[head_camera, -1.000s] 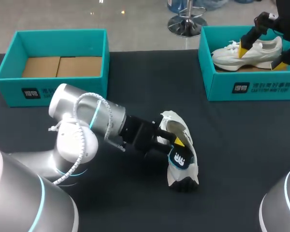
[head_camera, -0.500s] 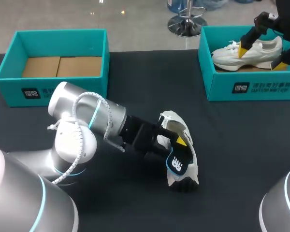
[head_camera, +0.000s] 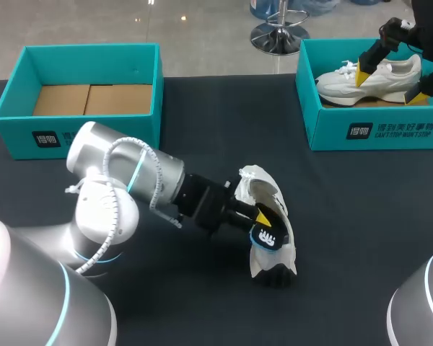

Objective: Take the shoe out of the shoebox, open the shoe tongue, remove and reinsert the insole, then place the shoe into the shoebox

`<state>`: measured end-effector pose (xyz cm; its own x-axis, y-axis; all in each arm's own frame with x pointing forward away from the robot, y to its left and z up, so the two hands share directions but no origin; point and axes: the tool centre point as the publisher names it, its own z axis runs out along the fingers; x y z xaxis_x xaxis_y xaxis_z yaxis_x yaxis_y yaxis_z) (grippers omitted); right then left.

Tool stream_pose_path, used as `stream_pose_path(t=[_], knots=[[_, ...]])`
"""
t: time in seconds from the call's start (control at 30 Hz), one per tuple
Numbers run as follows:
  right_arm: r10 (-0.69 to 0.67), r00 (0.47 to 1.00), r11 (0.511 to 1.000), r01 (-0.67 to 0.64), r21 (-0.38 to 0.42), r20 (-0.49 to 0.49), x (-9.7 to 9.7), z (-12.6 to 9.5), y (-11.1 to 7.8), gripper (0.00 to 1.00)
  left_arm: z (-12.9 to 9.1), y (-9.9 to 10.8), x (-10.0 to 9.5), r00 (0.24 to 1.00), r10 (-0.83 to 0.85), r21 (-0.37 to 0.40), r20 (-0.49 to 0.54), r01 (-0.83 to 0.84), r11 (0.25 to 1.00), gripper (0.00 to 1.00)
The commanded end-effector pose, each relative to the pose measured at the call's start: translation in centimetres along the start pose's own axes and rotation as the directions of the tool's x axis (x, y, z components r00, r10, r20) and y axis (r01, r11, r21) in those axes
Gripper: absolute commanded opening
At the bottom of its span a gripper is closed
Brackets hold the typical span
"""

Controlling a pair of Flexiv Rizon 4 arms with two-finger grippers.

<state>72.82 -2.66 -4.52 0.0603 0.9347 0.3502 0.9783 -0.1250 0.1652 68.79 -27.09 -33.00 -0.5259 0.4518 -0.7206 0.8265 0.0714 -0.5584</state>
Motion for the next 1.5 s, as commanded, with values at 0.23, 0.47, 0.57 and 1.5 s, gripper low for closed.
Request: stream_pose_path(t=[0.23, 0.47, 0.57, 1.5], knots=[[0.001, 1.000, 1.000, -0.001, 0.005, 0.003, 0.2, 0.0, 0.3, 1.00, 0.2, 1.1, 0.2, 0.999, 0.022, -0.019, -0.034, -0.023, 1.000, 0.00], [0.001, 1.000, 1.000, -0.001, 0.005, 0.003, 0.2, 0.0, 0.3, 1.00, 0.6, 2.8, 0.2, 0.997, 0.047, -0.059, -0.059, -0.050, 0.997, 0.00], [0.001, 1.000, 1.000, -0.001, 0.005, 0.003, 0.2, 0.0, 0.3, 1.00, 0.6, 3.4, 0.0, 0.996, 0.067, -0.084, -0.056, -0.071, 0.994, 0.00], [0.001, 1.000, 1.000, -0.001, 0.005, 0.003, 0.2, 0.0, 0.3, 1.00, -1.2, 1.3, -0.3, 0.997, 0.072, -0.070, -0.019, -0.074, 0.995, 0.60]])
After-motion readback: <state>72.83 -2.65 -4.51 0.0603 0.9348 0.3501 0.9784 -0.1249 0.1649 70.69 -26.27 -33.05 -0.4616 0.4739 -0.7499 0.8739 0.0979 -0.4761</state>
